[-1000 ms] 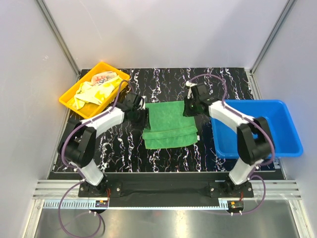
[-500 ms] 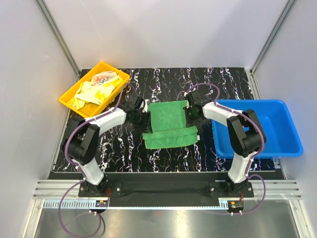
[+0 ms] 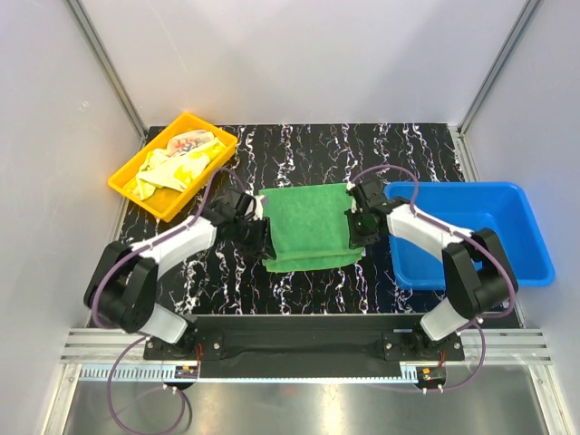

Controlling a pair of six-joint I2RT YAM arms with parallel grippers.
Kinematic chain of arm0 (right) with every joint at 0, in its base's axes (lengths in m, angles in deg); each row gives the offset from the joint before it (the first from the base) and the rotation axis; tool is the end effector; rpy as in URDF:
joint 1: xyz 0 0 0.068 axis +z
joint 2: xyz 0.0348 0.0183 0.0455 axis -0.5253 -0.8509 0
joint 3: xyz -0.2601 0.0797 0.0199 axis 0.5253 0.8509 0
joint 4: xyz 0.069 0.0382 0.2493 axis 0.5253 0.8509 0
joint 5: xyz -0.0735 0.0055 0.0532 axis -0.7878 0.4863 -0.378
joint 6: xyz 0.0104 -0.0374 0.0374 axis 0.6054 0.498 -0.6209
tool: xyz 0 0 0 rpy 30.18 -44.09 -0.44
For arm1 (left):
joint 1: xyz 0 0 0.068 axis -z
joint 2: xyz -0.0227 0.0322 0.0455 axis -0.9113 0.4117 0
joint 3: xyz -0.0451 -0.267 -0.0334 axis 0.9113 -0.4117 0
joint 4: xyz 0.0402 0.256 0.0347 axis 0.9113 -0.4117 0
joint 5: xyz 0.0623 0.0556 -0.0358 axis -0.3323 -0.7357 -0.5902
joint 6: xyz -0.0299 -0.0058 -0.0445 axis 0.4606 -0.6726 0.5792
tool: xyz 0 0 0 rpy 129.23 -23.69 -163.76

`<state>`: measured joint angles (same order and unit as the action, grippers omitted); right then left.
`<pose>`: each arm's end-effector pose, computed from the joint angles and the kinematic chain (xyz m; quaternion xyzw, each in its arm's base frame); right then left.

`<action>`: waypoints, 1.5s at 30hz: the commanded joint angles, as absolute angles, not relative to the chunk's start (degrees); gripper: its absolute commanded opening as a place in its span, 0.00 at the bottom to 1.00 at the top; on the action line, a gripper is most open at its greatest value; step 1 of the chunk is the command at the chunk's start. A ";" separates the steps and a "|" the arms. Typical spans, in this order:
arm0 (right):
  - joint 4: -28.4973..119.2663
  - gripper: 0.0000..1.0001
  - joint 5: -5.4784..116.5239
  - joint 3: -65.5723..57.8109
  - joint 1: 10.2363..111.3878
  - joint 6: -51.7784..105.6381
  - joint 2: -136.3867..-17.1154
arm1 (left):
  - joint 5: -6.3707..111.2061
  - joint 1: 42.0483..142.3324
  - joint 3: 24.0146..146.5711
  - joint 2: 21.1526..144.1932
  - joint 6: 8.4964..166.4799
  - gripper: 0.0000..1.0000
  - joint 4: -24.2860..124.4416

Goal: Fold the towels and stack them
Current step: Fold the towel

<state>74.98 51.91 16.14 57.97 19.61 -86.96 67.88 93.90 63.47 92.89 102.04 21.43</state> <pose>0.2721 0.1370 0.1833 -0.1107 0.9711 0.1044 0.1842 0.2443 -0.1473 0.1903 0.0673 0.9482 -0.2861 0.1209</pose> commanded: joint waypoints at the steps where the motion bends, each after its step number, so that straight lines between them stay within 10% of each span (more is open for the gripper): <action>1: 75.99 0.16 53.50 17.43 58.67 18.80 -82.25 | 68.86 94.17 61.82 87.61 103.24 0.40 22.05; 32: 74.05 0.17 45.33 22.36 69.21 6.77 -86.20 | 52.75 92.58 63.77 94.82 111.67 0.54 18.59; 45: 77.66 0.19 44.63 20.25 69.74 7.03 -78.56 | 52.16 94.34 59.44 98.14 116.34 0.40 22.31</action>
<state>76.43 46.41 21.58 69.03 7.88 -82.63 53.13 93.94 60.54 96.50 114.85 19.92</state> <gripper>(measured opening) 0.183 0.423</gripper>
